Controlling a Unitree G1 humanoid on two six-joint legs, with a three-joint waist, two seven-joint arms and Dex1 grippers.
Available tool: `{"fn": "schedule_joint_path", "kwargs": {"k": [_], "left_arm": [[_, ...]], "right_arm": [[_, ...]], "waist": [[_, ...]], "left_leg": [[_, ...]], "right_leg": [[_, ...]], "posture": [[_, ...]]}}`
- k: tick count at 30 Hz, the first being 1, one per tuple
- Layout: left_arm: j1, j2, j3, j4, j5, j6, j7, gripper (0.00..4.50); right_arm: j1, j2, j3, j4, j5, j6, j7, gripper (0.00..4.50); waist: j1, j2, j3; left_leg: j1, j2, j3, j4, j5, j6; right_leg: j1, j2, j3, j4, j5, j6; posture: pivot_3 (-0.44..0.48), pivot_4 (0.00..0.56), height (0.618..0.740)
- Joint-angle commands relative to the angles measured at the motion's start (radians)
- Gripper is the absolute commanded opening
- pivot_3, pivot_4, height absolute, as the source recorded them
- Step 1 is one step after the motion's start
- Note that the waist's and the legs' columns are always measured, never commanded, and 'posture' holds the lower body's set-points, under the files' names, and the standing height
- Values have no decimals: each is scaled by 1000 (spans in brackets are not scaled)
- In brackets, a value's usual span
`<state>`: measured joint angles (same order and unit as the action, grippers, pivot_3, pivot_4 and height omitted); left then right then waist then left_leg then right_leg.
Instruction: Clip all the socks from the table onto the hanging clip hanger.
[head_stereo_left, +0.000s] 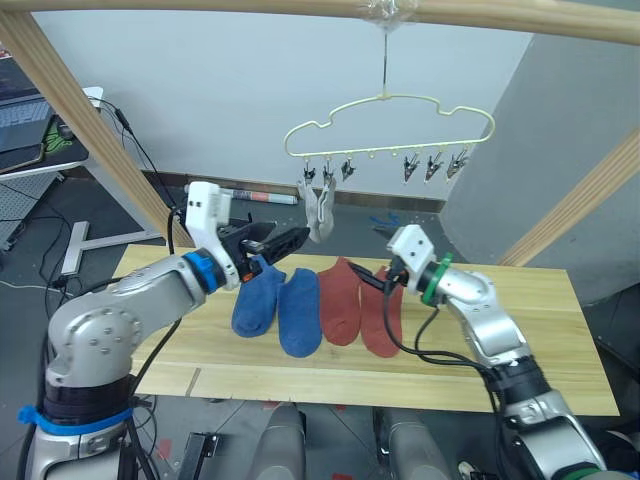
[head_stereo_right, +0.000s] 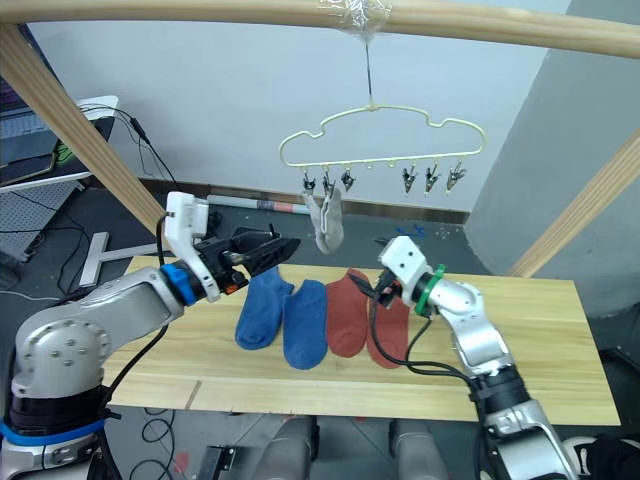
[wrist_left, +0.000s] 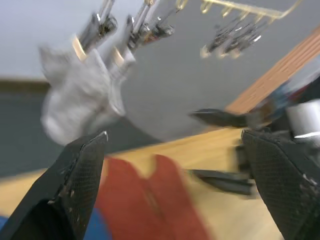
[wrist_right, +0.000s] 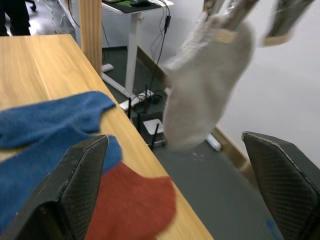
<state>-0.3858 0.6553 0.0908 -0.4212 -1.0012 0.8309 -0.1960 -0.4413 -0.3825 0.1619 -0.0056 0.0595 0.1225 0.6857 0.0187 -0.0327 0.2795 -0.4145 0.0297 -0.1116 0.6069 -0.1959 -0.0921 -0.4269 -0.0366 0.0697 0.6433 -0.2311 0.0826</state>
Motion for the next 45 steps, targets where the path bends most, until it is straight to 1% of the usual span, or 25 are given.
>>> {"fn": "schedule_joint_path", "kwargs": {"k": [1, 3, 4, 6, 8, 11, 13, 14, 17, 19, 22, 26, 31, 35, 45], "left_arm": [[-15, -46, -79, -37, 189, -153, -61, 4500], [-20, -73, -126, -28, 289, -227, -89, 4500], [-25, -87, -153, -22, 346, -272, -105, 4313], [-28, -108, -176, -10, 411, -325, -126, 3917], [-30, -135, -176, 4, 447, -343, -127, 3294], [-63, -204, -234, 62, 559, -412, -114, 2312], [-72, -239, -247, 96, 612, -444, -111, 1668], [-74, -267, -255, 123, 651, -471, -91, 1435], [-73, -323, -259, 167, 714, -509, -69, 1435], [-76, -356, -257, 196, 745, -527, -60, 1435], [-112, -420, -252, 296, 809, -582, -19, 1435], [-137, -484, -244, 397, 846, -623, -4, 1435], [-157, -520, -226, 464, 883, -660, 4, 1435], [-191, -540, -222, 548, 940, -712, 43, 1435], [-286, -577, -174, 694, 987, -784, 101, 1435]], "right_arm": [[17, -66, -78, -171, 72, 70, 39, 4474], [33, -102, -115, -254, 143, 136, 67, 4474], [40, -109, -137, -301, 194, 185, 75, 4494], [46, -116, -159, -352, 252, 247, 76, 4500], [46, -122, -166, -381, 278, 286, 68, 4500], [47, -123, -177, -438, 314, 346, 41, 4500], [47, -120, -177, -454, 323, 365, 23, 4500], [45, -118, -175, -461, 327, 371, 17, 4500], [43, -121, -171, -472, 335, 380, 7, 4500], [41, -123, -176, -477, 347, 385, 4, 4500], [26, -131, -187, -472, 364, 396, 8, 4500], [14, -142, -198, -468, 417, 428, 27, 4500], [3, -153, -203, -464, 447, 443, 32, 4500], [-37, -133, -231, -452, 497, 492, -9, 4500], [-46, -144, -237, -465, 513, 521, -29, 4500]], "waist": [[1, 0, 0], [2, 0, 0], [2, 0, 0], [-2, 0, 0], [-6, 0, 0], [-11, 0, 0], [-11, 0, 0], [-14, 0, 0], [-21, -1, 0], [-23, 0, 0], [-27, -1, 0], [-30, 0, 0], [-42, -1, 1], [-49, -1, 1], [-51, -1, 1]], "left_leg": [[0, 0, 0, 0, 0, 0], [-1, 0, 0, 0, 0, 0], [-2, 0, 0, 0, 0, 0], [-2, 0, 0, 0, 0, 0], [-2, 0, 0, 0, 0, 0], [-2, 0, 0, 1, 0, 0], [-3, 0, 0, 2, 0, 0], [-3, 0, 0, 2, 0, 0], [-3, 0, 0, 2, 0, 0], [-3, 0, 0, 2, 0, 0], [-3, 0, 0, 2, 0, 0], [-3, 0, 0, 3, 0, 0], [-3, 0, 0, 2, 0, 1], [-3, 0, 0, 2, 0, 1], [-3, 0, 0, 2, 0, 1]], "right_leg": [[0, 0, 0, 0, 0, 0], [-2, 0, 0, 0, 0, 0], [-2, 0, 0, 0, 0, 0], [-3, 0, 1, 0, 0, 0], [-3, 0, 0, 0, 0, 0], [-3, 0, 0, 0, 0, 0], [-3, 0, 0, 0, 0, 1], [-2, 0, 0, 0, 0, 1], [-3, 0, 0, 0, 1, 2], [-3, 0, 0, 0, 3, 6], [-3, 0, 0, 0, 3, 6], [-2, 0, 0, 0, 4, 7], [-2, 0, 0, 0, 4, 7], [-2, 0, 0, 1, 4, 8], [-2, 0, 0, 1, 4, 8]], "posture": [[100, 260, 740], [92, 260, 740], [80, 261, 740], [80, 261, 740], [70, 262, 740], [39, 260, 740], [31, 260, 740], [24, 261, 740], [17, 261, 740], [11, 262, 740], [0, 263, 740], [-4, 264, 740], [-11, 266, 740], [-20, 268, 740], [-36, 271, 740]]}}
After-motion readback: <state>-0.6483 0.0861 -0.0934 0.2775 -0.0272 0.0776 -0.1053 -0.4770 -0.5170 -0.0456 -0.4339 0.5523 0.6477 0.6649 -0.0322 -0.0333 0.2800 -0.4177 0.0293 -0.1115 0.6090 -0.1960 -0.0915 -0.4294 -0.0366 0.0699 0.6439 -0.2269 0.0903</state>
